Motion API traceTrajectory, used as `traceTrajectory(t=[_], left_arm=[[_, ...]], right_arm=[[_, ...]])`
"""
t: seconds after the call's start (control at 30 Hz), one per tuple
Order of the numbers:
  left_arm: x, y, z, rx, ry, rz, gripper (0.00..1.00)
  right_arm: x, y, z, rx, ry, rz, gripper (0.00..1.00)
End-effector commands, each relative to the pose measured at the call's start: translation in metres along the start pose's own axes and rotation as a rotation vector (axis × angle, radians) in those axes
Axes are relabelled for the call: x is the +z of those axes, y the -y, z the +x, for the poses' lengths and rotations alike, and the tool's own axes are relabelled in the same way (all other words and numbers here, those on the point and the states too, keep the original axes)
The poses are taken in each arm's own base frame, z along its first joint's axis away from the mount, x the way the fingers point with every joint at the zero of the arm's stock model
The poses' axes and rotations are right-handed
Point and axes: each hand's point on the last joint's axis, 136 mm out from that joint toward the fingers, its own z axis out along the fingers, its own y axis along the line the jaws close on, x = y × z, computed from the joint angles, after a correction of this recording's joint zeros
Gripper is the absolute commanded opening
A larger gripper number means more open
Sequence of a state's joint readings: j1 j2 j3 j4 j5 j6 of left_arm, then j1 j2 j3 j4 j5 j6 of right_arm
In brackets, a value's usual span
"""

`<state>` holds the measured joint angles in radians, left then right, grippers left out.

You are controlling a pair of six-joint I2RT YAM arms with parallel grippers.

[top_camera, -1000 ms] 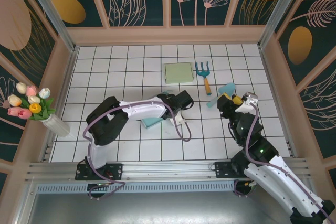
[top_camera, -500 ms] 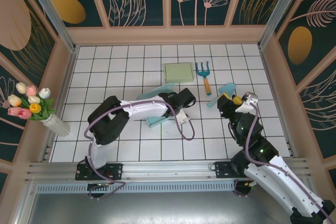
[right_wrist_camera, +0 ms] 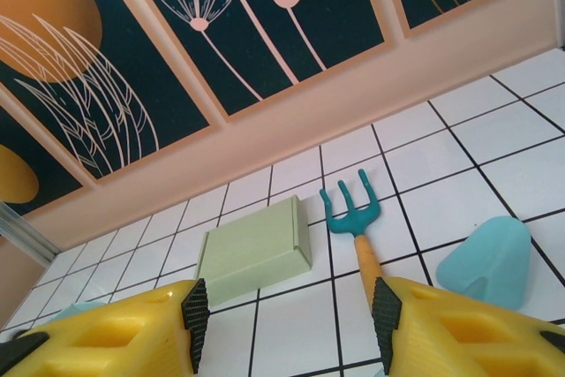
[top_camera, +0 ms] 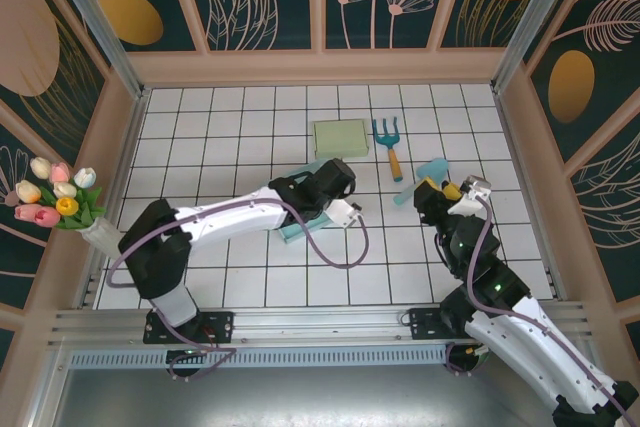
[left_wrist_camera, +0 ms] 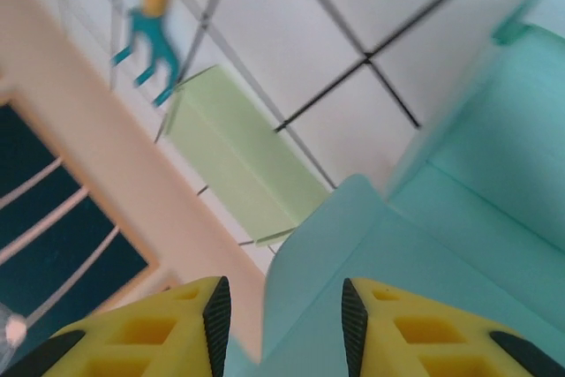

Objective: Fold the paper box

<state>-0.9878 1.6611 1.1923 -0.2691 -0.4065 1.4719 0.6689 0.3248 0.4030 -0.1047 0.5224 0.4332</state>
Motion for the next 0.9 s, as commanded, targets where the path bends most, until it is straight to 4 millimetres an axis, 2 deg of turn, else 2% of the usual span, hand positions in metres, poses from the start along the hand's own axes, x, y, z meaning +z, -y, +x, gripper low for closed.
traceTrajectory(t=[0.0,0.1,0.17,0.23,0.33,0.4,0.43,0.5,0.57,0.67,0.73,0.87], left_arm=[[-0.043,-0.049,0.003,-0.348,0.111,-0.243,0.42],[-0.087,-0.069,0.01,-0.616,0.255,-0.401,0.45],[-0.11,-0.07,0.016,-0.81,0.354,-0.486,0.46],[-0.136,-0.074,0.034,-1.059,0.437,-0.587,0.47],[-0.156,-0.068,0.081,-1.566,0.44,-0.689,0.49],[-0.159,-0.048,0.109,-1.885,0.348,-0.7,0.48],[-0.159,-0.036,0.116,-1.989,0.32,-0.697,0.49],[-0.158,-0.007,0.125,-2.183,0.31,-0.694,0.51],[-0.158,0.019,0.128,-2.296,0.339,-0.684,0.52],[-0.158,0.047,0.132,-2.369,0.369,-0.691,0.52],[-0.152,0.062,0.136,-2.369,0.31,-0.688,0.53],[-0.128,0.082,0.129,-2.357,0.273,-0.604,0.56]], right_arm=[[0.0,-0.003,-0.002,0.016,0.014,-0.021,0.56],[0.001,-0.01,0.0,0.009,0.004,-0.06,0.56],[0.002,-0.016,0.003,-0.001,-0.008,-0.09,0.56],[0.005,-0.021,0.008,-0.015,-0.024,-0.117,0.56],[0.01,-0.031,0.017,-0.041,-0.064,-0.156,0.57],[0.016,-0.037,0.024,-0.057,-0.1,-0.173,0.57],[0.018,-0.04,0.026,-0.066,-0.115,-0.179,0.57],[0.023,-0.045,0.029,-0.073,-0.145,-0.176,0.57],[0.03,-0.047,0.034,-0.074,-0.178,-0.165,0.57],[0.041,-0.054,0.045,-0.072,-0.235,-0.161,0.57],[0.049,-0.06,0.054,-0.076,-0.275,-0.169,0.57],[0.07,-0.077,0.079,-0.115,-0.363,-0.212,0.57]])
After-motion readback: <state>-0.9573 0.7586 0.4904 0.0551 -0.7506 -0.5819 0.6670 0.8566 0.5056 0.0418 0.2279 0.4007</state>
